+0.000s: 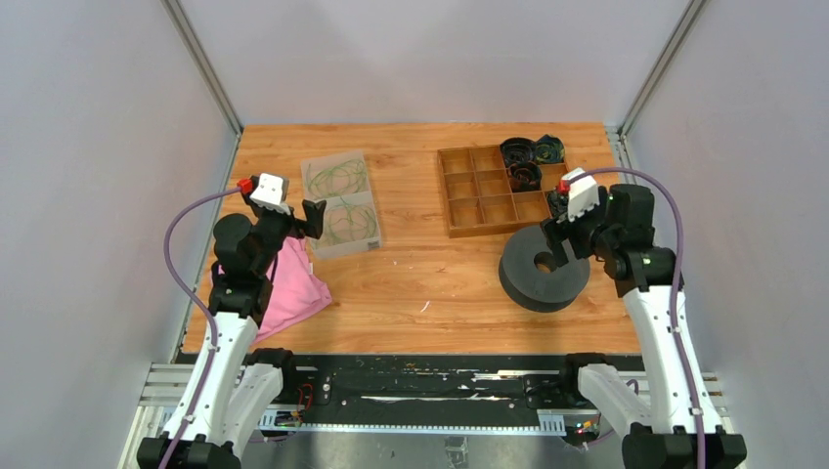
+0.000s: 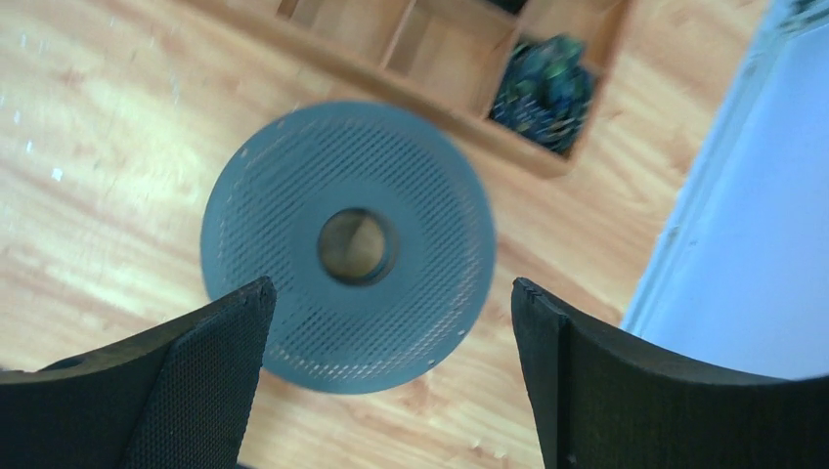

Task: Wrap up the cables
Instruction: Move the cable reel to the center of the board.

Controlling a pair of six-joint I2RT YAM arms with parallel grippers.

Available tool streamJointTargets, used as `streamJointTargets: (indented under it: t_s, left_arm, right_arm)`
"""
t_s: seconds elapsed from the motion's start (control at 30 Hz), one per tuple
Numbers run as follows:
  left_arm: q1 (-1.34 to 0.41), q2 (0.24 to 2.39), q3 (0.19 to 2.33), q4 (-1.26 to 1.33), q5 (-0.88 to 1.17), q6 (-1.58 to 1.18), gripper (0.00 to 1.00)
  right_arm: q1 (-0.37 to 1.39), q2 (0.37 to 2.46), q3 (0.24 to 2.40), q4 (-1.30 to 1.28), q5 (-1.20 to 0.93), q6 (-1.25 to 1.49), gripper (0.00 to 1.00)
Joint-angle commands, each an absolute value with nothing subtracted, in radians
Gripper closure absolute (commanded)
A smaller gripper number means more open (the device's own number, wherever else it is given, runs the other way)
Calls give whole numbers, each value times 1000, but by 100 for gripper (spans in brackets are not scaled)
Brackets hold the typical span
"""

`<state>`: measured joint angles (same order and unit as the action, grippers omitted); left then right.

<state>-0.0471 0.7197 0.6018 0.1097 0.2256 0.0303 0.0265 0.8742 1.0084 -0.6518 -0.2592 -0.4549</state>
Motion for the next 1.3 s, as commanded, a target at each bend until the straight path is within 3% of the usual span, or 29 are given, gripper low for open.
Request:
streamJointTargets:
  t_s: [0.0, 0.13, 0.57, 1.27]
  left_arm:
    - [-40, 729, 624, 121, 285, 41, 2]
    - [-40, 730, 618, 131, 307, 41, 2]
    - [-40, 727, 606, 144, 310, 47, 2]
    - [-40, 742, 595, 162, 314, 52, 2]
  right_arm:
    - [107, 929, 954, -808, -267, -514, 11]
    - [211, 1001, 891, -758, -198, -468, 11]
    - [219, 1263, 924, -749, -319, -400, 10]
    - [266, 1398, 947, -758, -347, -375, 9]
